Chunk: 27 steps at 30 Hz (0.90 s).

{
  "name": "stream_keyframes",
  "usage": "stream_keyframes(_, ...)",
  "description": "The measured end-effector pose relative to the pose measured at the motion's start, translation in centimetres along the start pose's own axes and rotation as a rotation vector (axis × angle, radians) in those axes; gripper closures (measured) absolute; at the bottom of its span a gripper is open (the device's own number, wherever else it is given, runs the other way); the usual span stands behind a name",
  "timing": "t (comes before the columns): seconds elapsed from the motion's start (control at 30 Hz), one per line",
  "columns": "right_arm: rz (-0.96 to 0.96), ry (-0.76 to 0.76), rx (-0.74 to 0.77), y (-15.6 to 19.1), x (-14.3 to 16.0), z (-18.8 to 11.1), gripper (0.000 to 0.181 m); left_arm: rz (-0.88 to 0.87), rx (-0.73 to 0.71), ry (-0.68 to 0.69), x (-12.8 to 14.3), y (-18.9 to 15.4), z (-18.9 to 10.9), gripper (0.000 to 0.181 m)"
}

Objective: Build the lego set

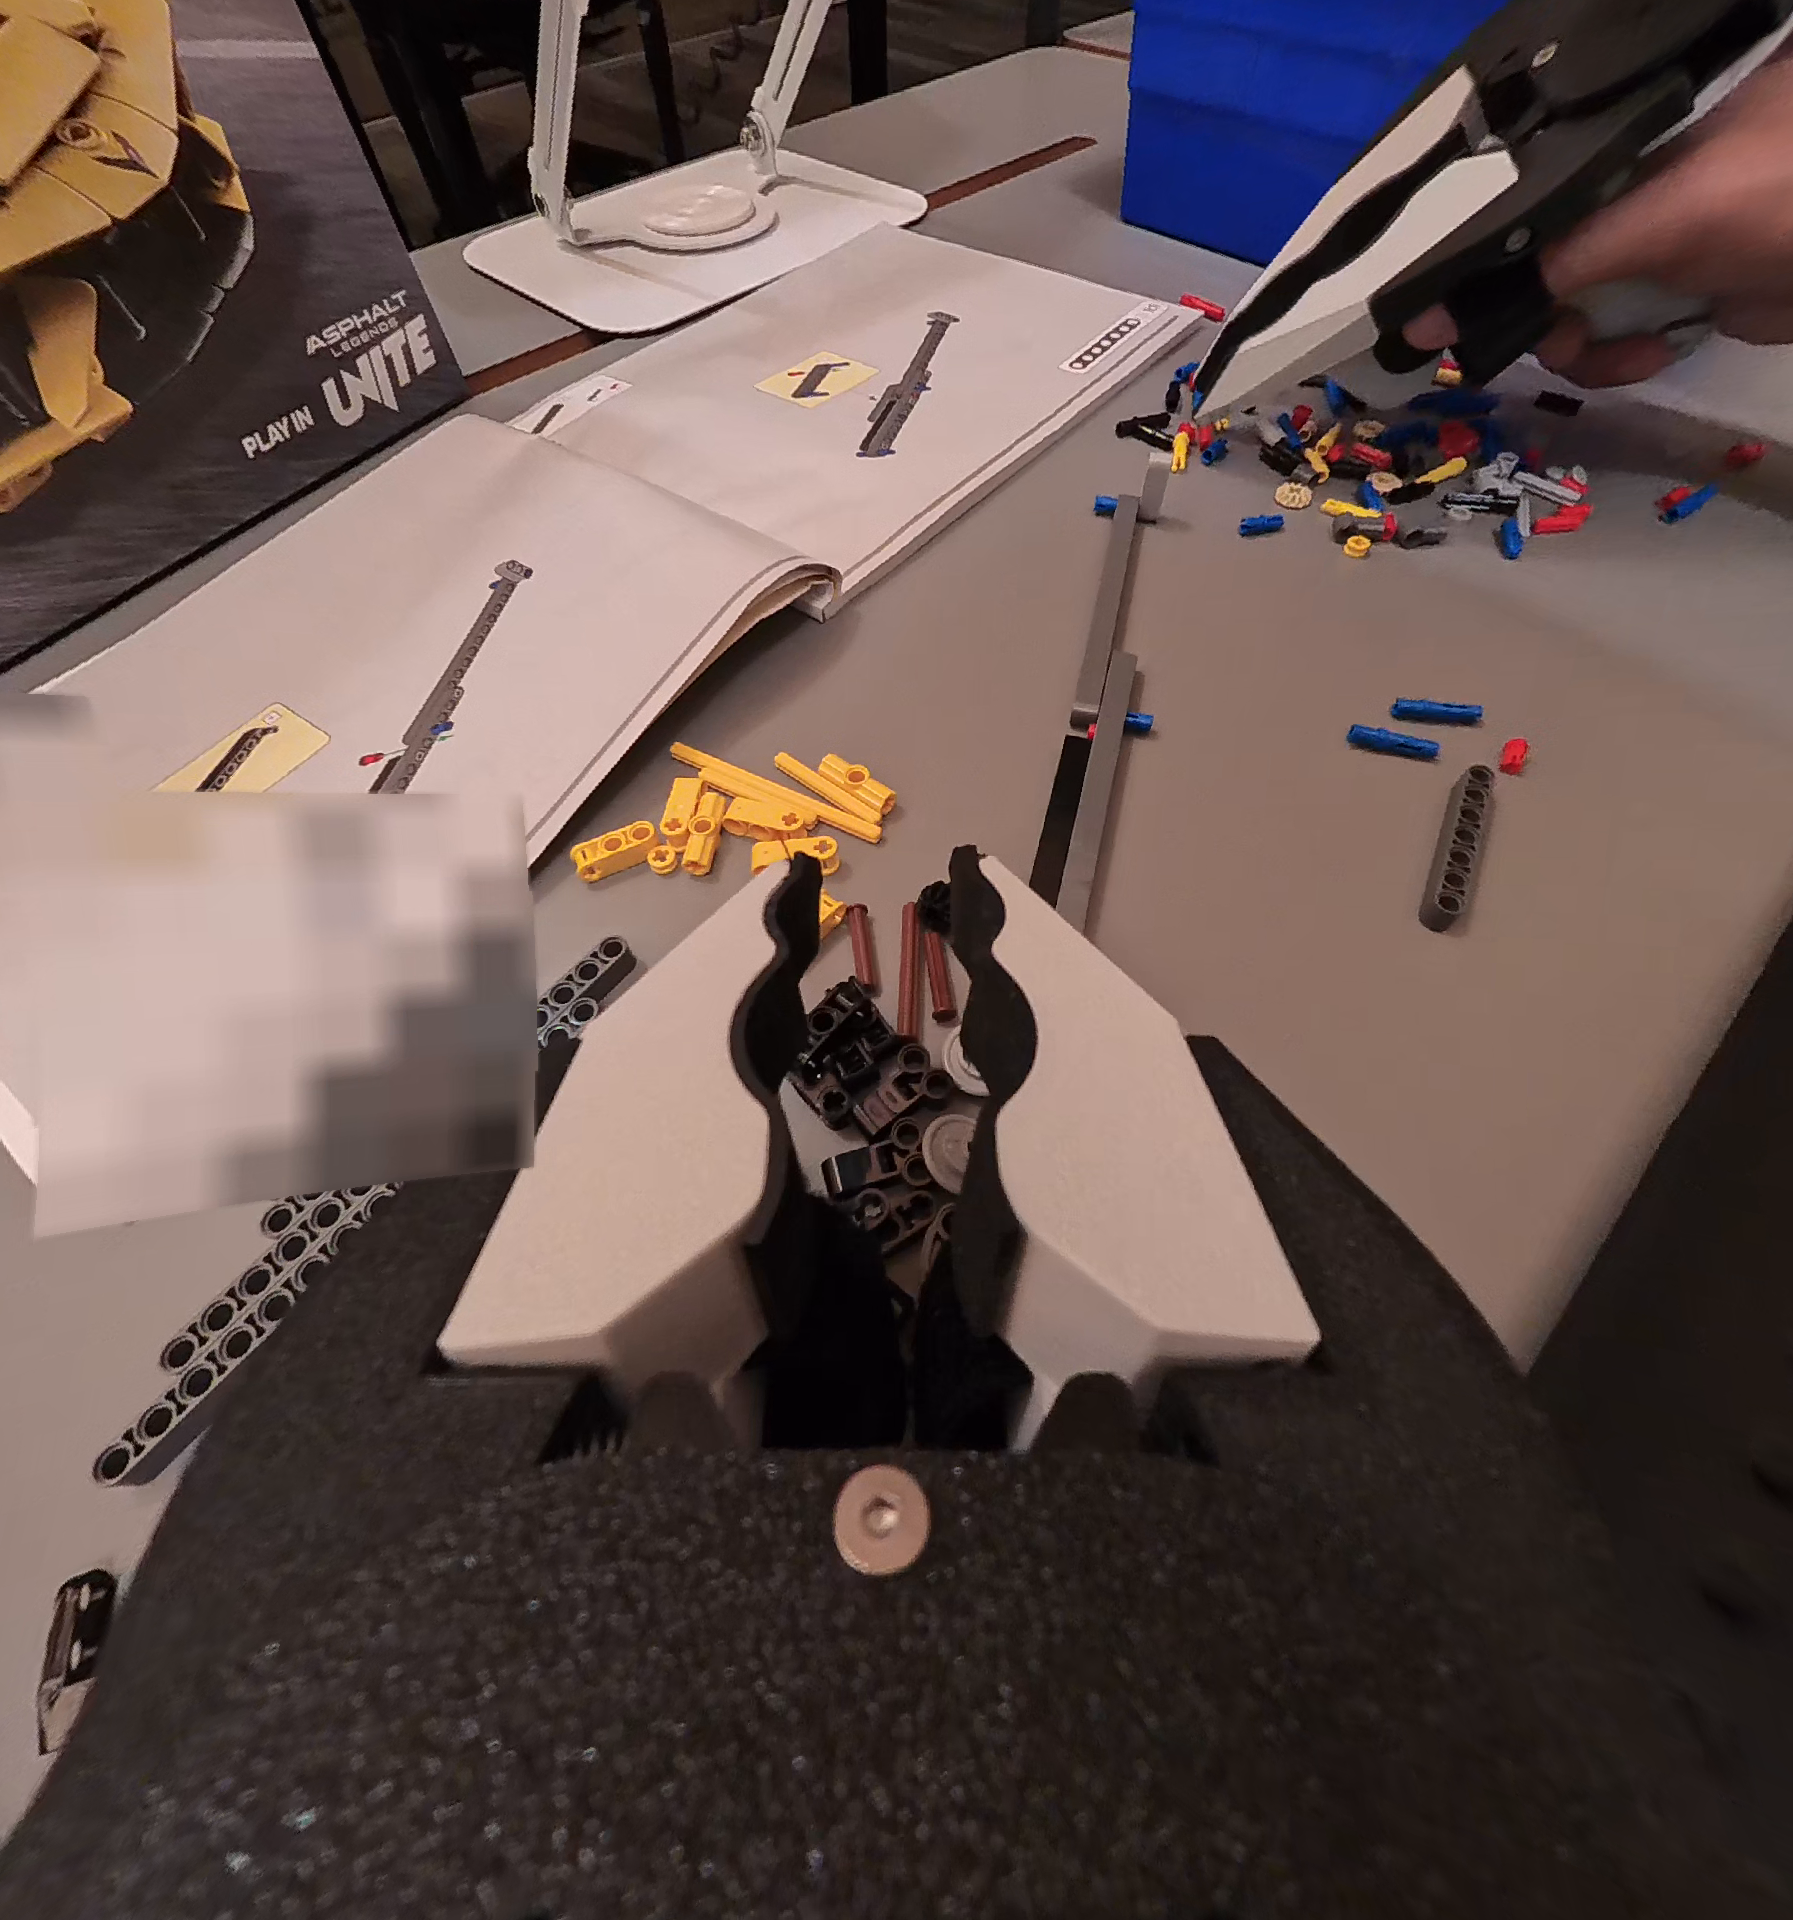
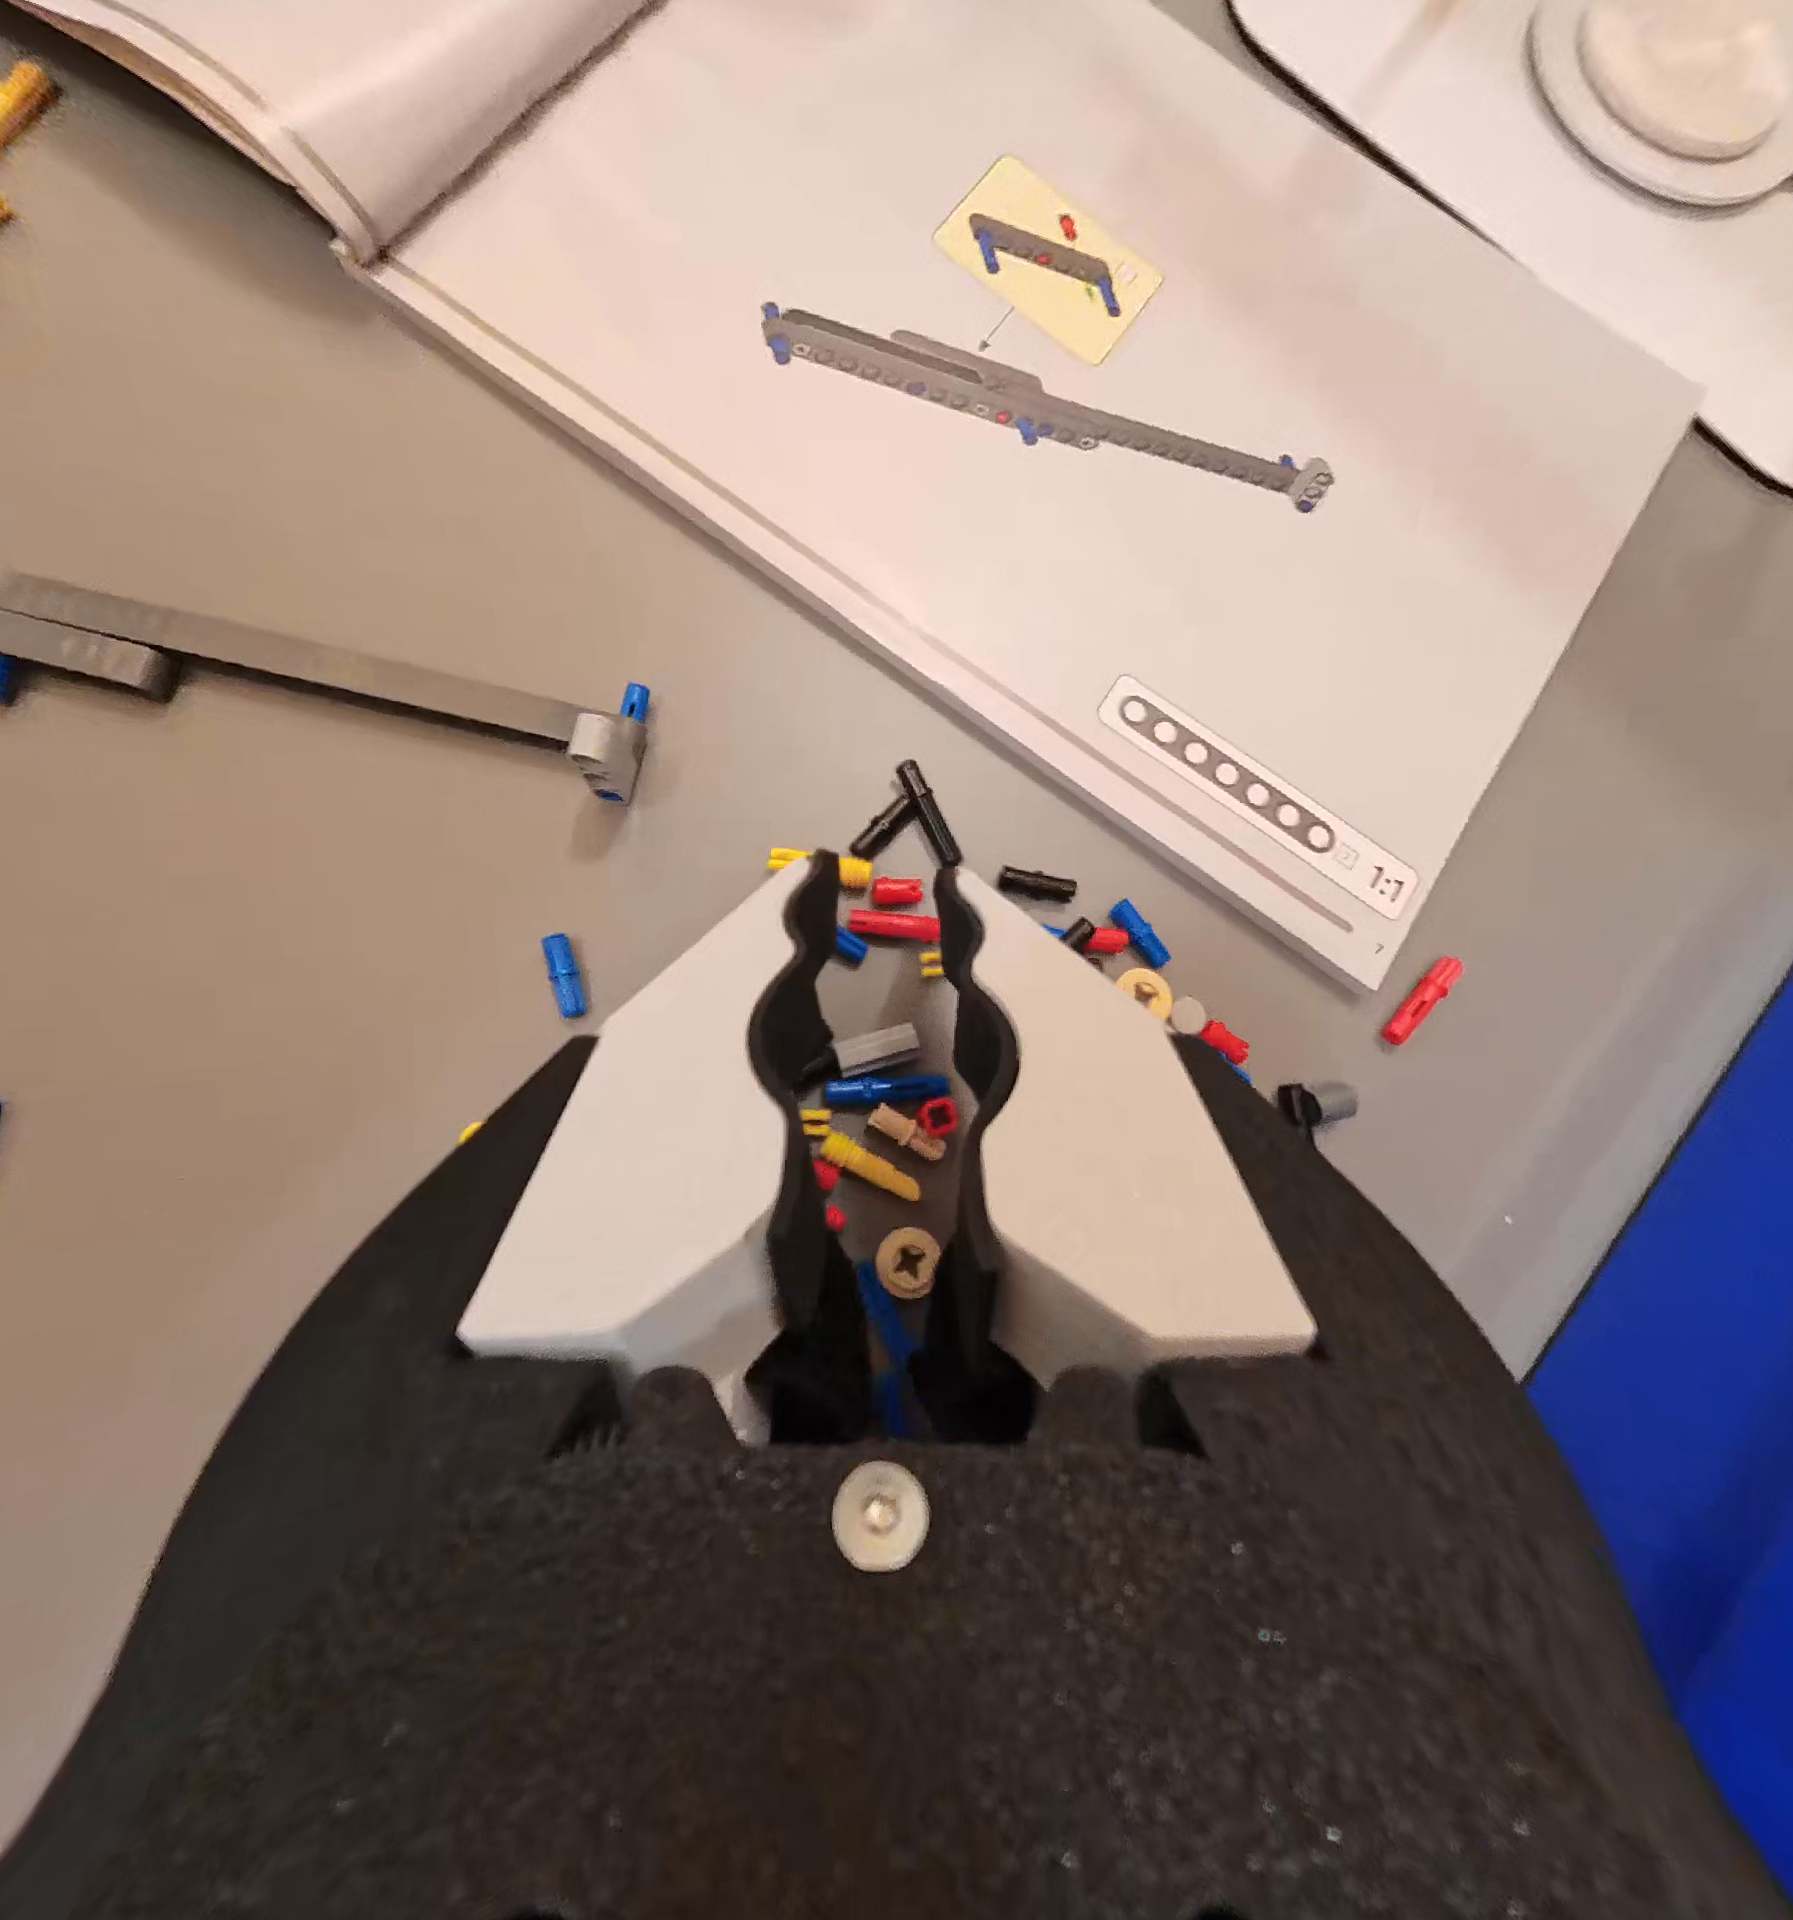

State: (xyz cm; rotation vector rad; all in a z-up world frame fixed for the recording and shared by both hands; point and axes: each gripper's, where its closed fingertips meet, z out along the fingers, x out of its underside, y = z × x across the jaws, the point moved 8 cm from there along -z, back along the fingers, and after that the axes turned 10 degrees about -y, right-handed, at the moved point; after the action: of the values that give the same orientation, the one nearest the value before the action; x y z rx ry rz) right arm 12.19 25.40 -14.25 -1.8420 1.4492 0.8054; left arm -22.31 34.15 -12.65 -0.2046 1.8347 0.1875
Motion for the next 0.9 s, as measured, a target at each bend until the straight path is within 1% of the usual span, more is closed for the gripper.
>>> stream_keyframes(0.07,0.025,-0.024,-0.013,-0.3,-0.1,-0.1,0.165,0.005,0.000,0.003,0.0,0.0,0.0,0.158)
stream_keyframes(0.13,0.038,0.004,-0.016,-0.6,0.2,0.0,0.166,0.007,0.000,0.005,0.1,0.0,0.1,0.157)
stream_keyframes(0.27,0.006,0.042,-0.010,-0.5,0.7,0.4,0.165,0.003,0.002,0.004,0.0,0.0,0.1,0.158)
stream_keyframes(0.47,-0.011,0.039,-0.014,-0.3,0.6,1.0,0.165,0.006,0.002,0.008,0.1,0.0,0.1,0.158)
stream_keyframes(0.57,0.006,0.046,-0.036,-0.3,0.6,1.0,0.171,0.007,0.003,0.009,0.1,0.0,0.2,0.158)
stream_keyframes(0.7,0.011,0.041,-0.034,-0.3,0.7,1.0,0.172,0.005,0.002,0.008,0.1,0.0,0.2,0.158)
stream_keyframes(0.8,-0.001,0.020,-0.008,-0.6,0.5,0.5,0.172,0.007,0.002,0.007,0.1,0.0,0.1,0.158)
stream_keyframes(0.9,0.000,-0.038,0.009,-0.5,-0.6,-1.0,0.172,0.010,0.001,0.008,0.1,-0.1,0.2,0.158)
